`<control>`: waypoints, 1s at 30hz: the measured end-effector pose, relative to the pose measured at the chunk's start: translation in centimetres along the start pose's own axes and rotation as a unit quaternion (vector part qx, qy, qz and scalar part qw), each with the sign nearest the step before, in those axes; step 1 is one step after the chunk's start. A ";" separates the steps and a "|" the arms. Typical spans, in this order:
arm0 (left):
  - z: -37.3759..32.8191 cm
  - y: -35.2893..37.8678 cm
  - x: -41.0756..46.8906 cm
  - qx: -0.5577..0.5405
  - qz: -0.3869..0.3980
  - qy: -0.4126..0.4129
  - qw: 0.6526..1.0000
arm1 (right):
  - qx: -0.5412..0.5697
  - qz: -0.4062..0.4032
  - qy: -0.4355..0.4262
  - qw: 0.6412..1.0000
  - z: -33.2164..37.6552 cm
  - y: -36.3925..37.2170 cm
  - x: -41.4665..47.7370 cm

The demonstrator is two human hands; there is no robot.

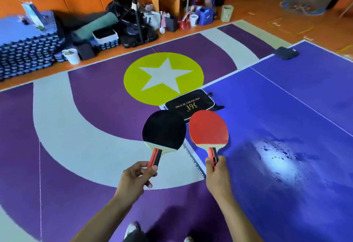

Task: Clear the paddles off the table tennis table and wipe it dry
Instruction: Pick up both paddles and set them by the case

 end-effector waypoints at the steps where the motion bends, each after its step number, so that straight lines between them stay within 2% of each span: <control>1: -0.4 -0.5 1.3 0.001 0.001 0.001 1.000 | -0.003 -0.002 -0.001 1.000 0.6 0.9 0.9; 6: -1.7 -4.5 10.8 0.012 0.050 0.005 0.999 | 0.020 -0.065 0.039 0.997 3.3 7.3 5.6; 13: -4.4 -8.5 23.4 0.112 0.126 0.037 0.985 | 0.062 -0.171 0.106 0.978 5.3 15.1 6.9; 21: -7.6 -3.3 33.9 0.159 0.224 0.019 0.961 | 0.100 -0.252 0.181 0.945 6.0 18.1 11.0; 30: -10.0 3.3 42.2 0.237 0.300 0.042 0.923 | 0.096 -0.291 0.224 0.925 6.4 20.2 18.5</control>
Point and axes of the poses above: each hand's wrist, its own x-axis towards the middle knuckle, its own y-axis out of the palm, z = x × y, the point moved 1 cm from there along x, towards the middle knuckle, and after that the axes turned 12 degrees about x, right-handed, at the moved point
